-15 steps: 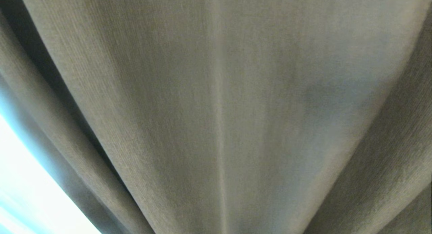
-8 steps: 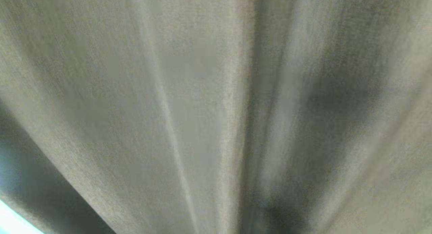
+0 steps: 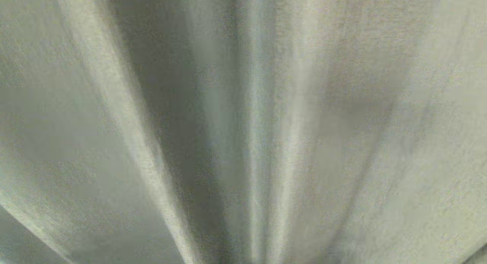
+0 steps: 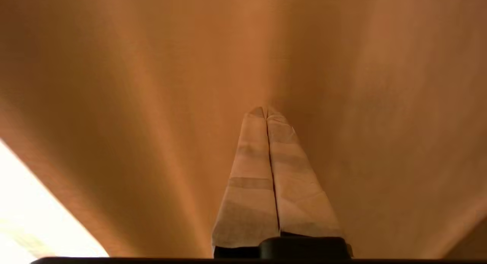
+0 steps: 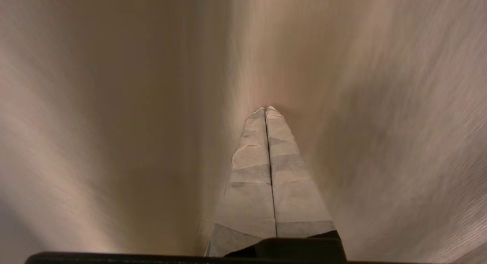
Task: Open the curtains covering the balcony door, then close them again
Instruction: Close the outer curtains on both sides
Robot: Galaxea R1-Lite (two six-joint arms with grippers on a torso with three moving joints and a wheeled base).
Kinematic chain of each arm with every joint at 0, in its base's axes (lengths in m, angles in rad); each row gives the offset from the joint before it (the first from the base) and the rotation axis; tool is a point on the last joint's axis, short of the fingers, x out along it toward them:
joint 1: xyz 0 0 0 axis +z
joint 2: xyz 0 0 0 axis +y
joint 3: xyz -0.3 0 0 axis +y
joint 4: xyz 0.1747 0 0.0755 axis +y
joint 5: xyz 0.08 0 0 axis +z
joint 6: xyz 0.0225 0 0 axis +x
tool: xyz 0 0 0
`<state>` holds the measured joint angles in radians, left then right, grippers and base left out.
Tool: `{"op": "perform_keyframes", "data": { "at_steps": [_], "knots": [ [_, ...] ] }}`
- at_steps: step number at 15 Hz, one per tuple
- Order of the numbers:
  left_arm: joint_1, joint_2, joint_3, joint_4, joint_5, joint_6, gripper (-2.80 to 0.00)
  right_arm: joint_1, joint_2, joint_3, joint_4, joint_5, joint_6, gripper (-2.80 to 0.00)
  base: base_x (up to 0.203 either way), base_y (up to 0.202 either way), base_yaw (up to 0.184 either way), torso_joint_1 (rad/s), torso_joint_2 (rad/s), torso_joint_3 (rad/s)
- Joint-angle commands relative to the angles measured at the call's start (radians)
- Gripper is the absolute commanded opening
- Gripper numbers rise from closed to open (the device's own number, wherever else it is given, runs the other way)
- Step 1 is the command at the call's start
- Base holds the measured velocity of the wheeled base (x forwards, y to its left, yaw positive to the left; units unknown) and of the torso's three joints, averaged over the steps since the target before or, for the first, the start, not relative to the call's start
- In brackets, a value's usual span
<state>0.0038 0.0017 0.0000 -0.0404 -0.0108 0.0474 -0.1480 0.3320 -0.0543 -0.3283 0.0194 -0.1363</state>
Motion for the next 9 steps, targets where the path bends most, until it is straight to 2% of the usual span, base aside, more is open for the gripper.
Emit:
{"op": "perform_keyframes", "data": {
  "at_steps": [1, 4, 7, 9],
  "knots": [
    [0.0, 0.0, 0.0, -0.001, 0.0, 0.0, -2.8, 0.006, -0.047, 0.054, 0.033, 0.006, -0.005, -2.8, 0.0, 0.0, 0.0, 0.0, 0.0, 0.0],
    [-0.001, 0.0, 0.0, -0.001, 0.0, 0.0, -2.8, 0.007, -0.048, 0.054, 0.203, 0.002, -0.003, -2.8, 0.0, 0.0, 0.0, 0.0, 0.0, 0.0],
    [0.001, 0.0, 0.0, -0.001, 0.0, 0.0, -2.8, 0.086, -0.053, 0.054, 0.309, -0.007, -0.001, -2.8, 0.0, 0.0, 0.0, 0.0, 0.0, 0.0],
    [-0.001, 0.0, 0.0, -0.001, 0.0, 0.0, -2.8, 0.086, -0.056, 0.054, 0.331, -0.01, 0.031, -2.8, 0.0, 0.0, 0.0, 0.0, 0.0, 0.0]
  ]
}}
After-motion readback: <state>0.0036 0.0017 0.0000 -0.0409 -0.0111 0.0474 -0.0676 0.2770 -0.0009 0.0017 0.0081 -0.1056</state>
